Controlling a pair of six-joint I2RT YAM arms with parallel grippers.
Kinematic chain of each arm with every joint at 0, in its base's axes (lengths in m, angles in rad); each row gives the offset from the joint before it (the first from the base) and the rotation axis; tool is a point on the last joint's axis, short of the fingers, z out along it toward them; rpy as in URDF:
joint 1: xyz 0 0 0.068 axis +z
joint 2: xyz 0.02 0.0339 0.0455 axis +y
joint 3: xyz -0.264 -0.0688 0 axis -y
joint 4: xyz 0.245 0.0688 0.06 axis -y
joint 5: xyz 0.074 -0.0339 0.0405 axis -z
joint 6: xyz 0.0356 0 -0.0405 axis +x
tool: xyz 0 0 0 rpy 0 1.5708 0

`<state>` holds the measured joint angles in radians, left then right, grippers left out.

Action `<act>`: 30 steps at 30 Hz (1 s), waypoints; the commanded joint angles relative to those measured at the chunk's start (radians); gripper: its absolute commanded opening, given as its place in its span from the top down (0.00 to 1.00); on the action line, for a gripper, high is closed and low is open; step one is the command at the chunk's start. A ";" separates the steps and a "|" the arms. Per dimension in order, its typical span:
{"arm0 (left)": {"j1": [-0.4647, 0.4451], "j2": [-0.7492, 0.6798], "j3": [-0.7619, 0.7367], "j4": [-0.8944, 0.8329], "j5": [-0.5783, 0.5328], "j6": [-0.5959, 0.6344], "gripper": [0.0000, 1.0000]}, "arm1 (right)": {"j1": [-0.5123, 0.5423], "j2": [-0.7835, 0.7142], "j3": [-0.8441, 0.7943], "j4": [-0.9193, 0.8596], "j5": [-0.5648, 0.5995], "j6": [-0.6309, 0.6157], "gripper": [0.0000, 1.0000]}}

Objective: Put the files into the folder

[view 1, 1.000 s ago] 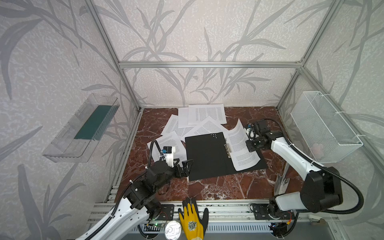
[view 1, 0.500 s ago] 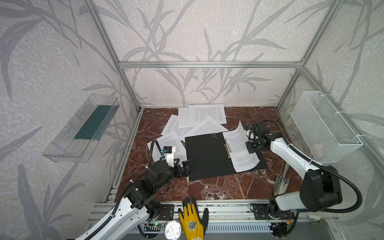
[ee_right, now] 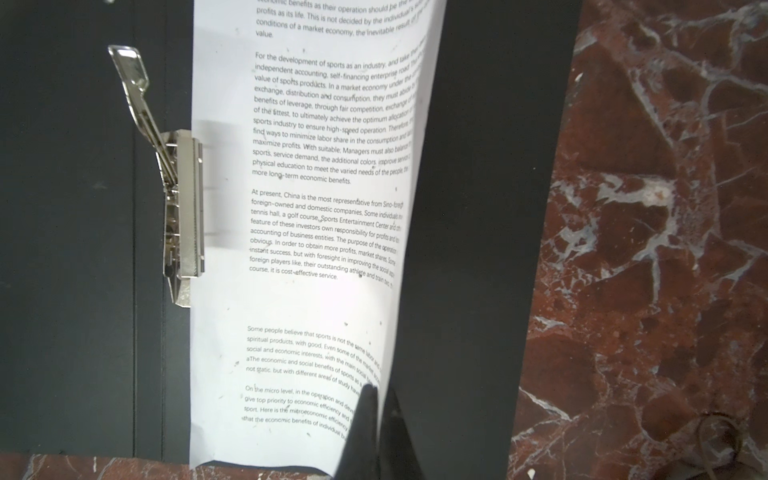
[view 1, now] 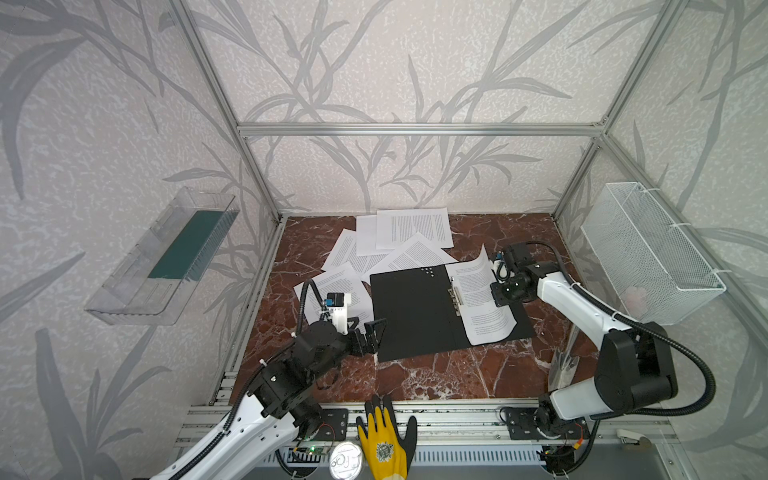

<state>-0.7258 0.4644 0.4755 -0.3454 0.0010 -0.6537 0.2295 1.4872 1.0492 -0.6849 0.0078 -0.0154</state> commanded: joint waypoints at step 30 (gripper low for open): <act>-0.003 0.001 0.000 -0.005 -0.019 0.014 0.01 | -0.079 -0.018 -0.019 0.031 -0.109 0.093 1.00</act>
<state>-0.7258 0.4644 0.4755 -0.3454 0.0006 -0.6533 0.1513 1.4673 1.0439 -0.6716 -0.0608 0.0547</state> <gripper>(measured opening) 0.992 0.047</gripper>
